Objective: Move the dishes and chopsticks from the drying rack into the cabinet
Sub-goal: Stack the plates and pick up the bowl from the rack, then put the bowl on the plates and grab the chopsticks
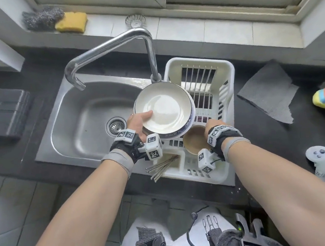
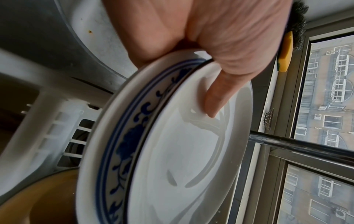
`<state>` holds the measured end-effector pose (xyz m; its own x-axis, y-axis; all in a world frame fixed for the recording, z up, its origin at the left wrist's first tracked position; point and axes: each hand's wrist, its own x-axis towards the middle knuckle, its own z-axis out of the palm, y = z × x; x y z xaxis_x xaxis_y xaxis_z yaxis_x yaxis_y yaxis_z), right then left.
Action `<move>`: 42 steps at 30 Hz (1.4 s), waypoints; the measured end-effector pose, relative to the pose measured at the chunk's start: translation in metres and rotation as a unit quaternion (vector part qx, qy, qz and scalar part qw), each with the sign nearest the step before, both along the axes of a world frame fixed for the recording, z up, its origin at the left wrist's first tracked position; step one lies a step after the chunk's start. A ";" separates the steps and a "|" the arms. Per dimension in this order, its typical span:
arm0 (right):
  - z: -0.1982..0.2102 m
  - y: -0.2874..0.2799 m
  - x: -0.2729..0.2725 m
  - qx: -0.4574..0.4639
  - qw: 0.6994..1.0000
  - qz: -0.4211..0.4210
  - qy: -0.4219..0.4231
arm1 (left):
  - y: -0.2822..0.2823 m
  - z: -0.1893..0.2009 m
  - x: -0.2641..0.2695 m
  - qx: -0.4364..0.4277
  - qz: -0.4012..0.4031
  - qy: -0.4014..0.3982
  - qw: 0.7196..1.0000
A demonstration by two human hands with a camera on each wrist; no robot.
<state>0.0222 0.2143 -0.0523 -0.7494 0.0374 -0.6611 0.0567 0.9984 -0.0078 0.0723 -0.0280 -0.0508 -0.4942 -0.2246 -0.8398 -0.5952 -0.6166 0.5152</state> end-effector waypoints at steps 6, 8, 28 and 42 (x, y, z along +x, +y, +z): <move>0.011 0.004 -0.006 -0.025 0.999 0.002 -0.032 | 0.001 -0.001 0.005 -0.011 0.010 -0.004 1.000; 0.024 0.005 -0.010 -0.041 0.999 -0.015 -0.023 | -0.003 -0.008 0.006 -0.021 0.012 -0.016 1.000; 0.091 -0.029 0.013 -0.294 0.944 -0.136 0.066 | -0.001 0.000 0.021 -0.075 -0.029 0.037 0.996; 0.091 -0.080 0.021 -0.358 0.930 -0.061 0.051 | -0.011 0.058 0.057 -0.005 -0.025 0.011 1.000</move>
<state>0.0431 0.1341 0.0388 -0.8288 -0.2961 -0.4747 0.1321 0.7208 -0.6804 0.1297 -0.0394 0.0077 -0.5239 -0.2065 -0.8264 -0.6138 -0.5811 0.5344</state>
